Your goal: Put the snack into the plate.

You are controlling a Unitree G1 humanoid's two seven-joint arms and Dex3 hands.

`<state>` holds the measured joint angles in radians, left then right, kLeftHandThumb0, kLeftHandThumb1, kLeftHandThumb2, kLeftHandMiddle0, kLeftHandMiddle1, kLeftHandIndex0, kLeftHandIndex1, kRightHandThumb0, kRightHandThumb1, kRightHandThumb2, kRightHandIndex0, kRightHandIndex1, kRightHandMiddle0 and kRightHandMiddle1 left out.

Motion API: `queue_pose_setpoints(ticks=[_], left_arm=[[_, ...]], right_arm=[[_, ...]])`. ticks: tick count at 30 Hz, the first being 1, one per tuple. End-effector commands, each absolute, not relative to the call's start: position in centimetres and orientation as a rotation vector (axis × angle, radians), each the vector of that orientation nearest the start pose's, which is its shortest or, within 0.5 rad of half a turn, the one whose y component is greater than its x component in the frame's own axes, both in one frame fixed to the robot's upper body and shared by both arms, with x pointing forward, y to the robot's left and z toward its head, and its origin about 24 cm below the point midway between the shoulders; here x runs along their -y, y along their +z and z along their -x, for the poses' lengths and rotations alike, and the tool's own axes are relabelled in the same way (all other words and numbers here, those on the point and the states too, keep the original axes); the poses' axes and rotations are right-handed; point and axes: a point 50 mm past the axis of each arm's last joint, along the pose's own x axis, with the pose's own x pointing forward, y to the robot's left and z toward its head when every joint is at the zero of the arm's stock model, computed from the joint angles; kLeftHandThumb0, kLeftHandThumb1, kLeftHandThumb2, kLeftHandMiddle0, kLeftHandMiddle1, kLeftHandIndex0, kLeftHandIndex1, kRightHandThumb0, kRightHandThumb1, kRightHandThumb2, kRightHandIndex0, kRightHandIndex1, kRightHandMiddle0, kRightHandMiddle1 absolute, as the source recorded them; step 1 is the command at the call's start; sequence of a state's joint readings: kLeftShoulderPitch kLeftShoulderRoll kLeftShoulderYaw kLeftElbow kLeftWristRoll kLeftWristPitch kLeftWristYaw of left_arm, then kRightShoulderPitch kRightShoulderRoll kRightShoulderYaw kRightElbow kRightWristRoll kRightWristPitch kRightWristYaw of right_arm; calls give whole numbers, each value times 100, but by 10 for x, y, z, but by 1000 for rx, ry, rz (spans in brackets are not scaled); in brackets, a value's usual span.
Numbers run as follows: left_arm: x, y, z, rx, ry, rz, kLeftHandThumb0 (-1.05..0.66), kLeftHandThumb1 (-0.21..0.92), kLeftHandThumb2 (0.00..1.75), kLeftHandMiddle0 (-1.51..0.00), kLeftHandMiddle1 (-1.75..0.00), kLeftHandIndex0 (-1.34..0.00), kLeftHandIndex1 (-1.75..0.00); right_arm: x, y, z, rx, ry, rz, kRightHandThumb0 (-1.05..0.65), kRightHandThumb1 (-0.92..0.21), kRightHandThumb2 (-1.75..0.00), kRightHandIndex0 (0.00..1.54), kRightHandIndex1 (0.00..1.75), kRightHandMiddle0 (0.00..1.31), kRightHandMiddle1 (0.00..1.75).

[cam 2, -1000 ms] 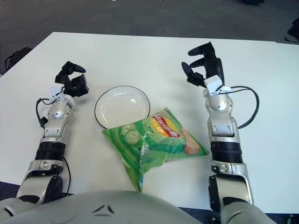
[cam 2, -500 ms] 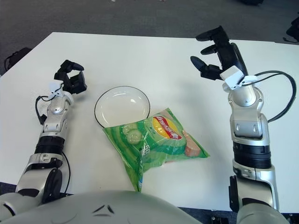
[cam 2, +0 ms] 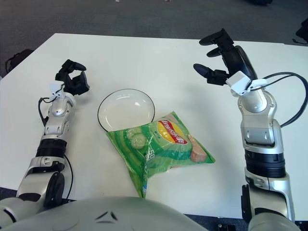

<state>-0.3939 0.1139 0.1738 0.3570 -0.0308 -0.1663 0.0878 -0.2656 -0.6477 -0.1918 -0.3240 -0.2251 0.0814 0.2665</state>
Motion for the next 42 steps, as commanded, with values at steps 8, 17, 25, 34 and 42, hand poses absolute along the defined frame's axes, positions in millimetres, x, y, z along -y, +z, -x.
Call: queue_pose_setpoints(ticks=[8,17,25,34,42], left_arm=[[-195,92,-324,222,186,-23,-43,48,111,-113,-175,-48,-175],[-195,93,-325,217,184,-24,-43,48,111,-114,-175,-49,-175],[-194,93,-324,220,184,-28,-43,48,111,-114,-175,-49,-175],[-193,93,-323,224,185,-30,-43,47,112,-114,-175,-49,-175],[-192,92,-322,221,186,-27,-43,46,113,-116,-175,-50,-175]], right_arm=[[230,232,-241,411,170,1059,-94,-92,-53,12,98,0,102],[227,225,-228,462,236,1174,-86,-92,-43,14,91,0,93],[222,230,-214,447,441,1243,-89,-92,-51,6,96,0,88],[215,230,-221,622,553,1399,-91,-92,-59,0,73,0,70],[239,219,-206,817,569,1449,-89,-92,-62,0,28,0,31]])
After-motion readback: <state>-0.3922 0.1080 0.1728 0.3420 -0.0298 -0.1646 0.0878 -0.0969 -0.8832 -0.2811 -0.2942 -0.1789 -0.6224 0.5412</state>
